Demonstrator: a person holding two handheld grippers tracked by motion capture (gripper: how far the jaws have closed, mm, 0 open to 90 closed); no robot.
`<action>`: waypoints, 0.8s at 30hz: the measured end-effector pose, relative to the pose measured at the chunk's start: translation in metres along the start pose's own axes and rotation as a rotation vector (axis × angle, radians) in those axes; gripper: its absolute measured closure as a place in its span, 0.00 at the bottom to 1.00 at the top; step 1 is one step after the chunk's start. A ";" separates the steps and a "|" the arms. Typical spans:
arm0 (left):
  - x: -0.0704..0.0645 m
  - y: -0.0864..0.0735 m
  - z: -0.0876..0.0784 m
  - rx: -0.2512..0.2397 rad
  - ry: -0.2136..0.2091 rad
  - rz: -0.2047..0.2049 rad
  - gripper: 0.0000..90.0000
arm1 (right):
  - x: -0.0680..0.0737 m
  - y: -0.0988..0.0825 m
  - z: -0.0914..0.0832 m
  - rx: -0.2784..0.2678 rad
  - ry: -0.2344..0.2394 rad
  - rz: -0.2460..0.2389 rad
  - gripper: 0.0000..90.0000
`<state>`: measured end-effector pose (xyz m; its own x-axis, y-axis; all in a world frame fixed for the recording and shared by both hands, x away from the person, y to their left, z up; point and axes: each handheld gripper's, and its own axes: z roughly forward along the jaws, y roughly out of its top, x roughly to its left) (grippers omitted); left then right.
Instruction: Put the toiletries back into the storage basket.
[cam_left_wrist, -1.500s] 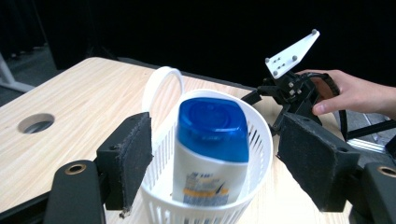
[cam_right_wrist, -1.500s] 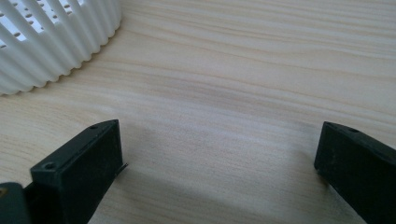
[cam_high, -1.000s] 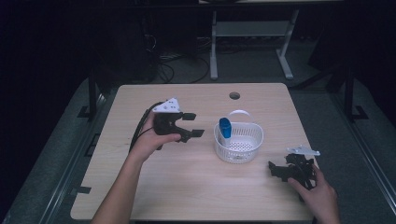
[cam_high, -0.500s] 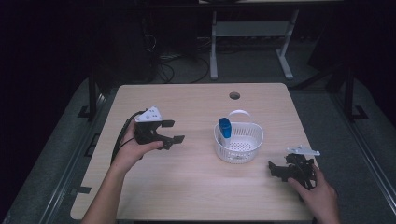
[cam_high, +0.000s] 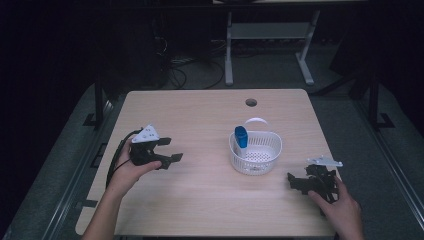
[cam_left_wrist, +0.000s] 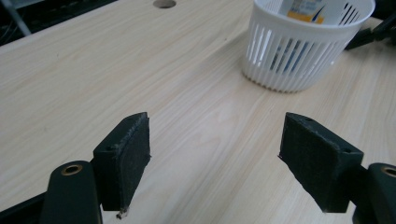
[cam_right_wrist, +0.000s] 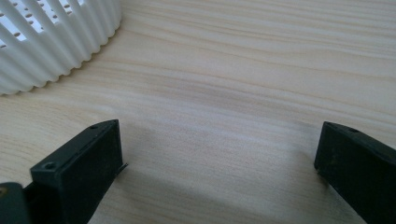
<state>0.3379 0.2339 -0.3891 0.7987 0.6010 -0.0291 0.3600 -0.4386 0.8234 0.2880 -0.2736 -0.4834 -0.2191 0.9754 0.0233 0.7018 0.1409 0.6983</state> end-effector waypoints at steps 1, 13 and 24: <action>0.000 -0.002 -0.001 0.004 0.004 -0.004 0.27 | 0.000 0.000 0.000 0.000 0.000 0.000 0.01; 0.001 -0.031 -0.009 0.067 0.057 -0.030 0.26 | 0.000 0.000 0.000 0.000 0.000 0.000 0.01; 0.006 -0.067 -0.008 0.148 0.101 -0.074 0.25 | 0.000 0.000 0.000 0.000 0.000 0.000 0.01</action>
<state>0.3146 0.2723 -0.4401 0.7175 0.6962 -0.0232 0.4890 -0.4797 0.7285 0.2880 -0.2736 -0.4834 -0.2191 0.9754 0.0228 0.7020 0.1414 0.6980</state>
